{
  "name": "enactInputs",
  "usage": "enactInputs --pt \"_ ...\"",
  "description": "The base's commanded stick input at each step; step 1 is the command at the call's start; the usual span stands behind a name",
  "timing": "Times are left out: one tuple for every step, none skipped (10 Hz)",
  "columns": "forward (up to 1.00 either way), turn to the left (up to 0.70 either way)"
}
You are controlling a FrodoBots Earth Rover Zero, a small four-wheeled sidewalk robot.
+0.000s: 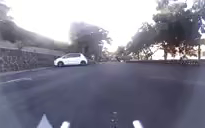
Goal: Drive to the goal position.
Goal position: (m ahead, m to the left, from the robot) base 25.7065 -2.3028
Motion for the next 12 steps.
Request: enactInputs --pt "0.5 -0.46" --pt "0.5 -0.05" --pt "0.5 0.0" --pt "0.5 0.0" --pt "0.5 -0.16" --pt "0.5 -0.42" --pt "0.5 -0.01" --pt "0.5 0.0" --pt "0.5 -0.16" --pt "0.5 -0.44" --pt "0.5 -0.47" --pt "0.5 -0.14"
